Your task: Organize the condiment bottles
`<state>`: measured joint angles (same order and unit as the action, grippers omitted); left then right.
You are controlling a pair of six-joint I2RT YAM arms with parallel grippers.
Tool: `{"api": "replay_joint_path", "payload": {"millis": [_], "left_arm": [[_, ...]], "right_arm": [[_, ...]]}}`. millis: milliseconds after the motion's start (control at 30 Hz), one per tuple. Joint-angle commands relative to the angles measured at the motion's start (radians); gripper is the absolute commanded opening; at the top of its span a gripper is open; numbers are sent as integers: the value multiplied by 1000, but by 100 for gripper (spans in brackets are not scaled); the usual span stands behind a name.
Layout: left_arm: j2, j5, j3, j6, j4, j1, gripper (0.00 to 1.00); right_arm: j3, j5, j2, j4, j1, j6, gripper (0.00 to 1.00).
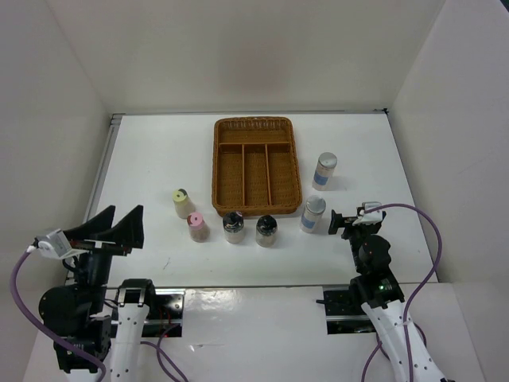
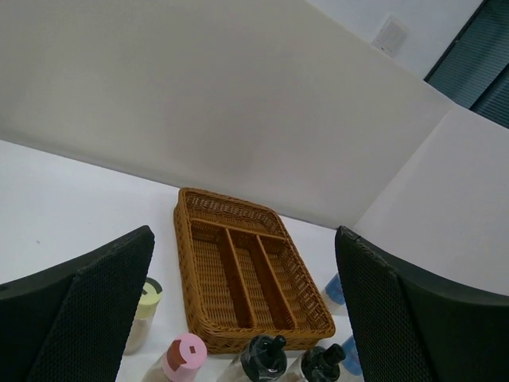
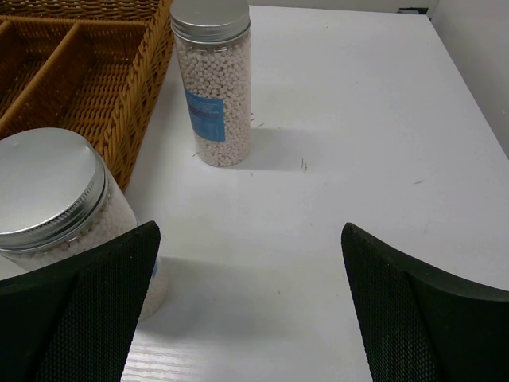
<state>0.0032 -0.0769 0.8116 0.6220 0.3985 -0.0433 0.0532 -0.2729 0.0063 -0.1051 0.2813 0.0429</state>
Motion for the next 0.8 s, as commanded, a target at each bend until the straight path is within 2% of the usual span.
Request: {"api": "replay_joint_path", "payload": {"millis": [0, 233, 433, 633, 733, 767], "left_arm": [[-134, 11, -3, 31, 0, 0, 100], [-134, -47, -12, 18, -20, 0, 100], [-134, -90, -12, -65, -20, 0, 100], [-134, -115, -3, -83, 22, 0, 100], [-134, -115, -3, -84, 22, 0, 100], [-134, -106, -3, -84, 22, 0, 100]], "right_arm": [[-58, -2, -77, 48, -7, 8, 99], [-58, -2, -77, 48, -7, 8, 99], [-58, -2, -77, 48, -7, 8, 99], [-58, -25, -77, 57, -7, -5, 99], [-14, -12, -77, 116, -7, -29, 99], [46, -25, -77, 116, -7, -61, 99]]}}
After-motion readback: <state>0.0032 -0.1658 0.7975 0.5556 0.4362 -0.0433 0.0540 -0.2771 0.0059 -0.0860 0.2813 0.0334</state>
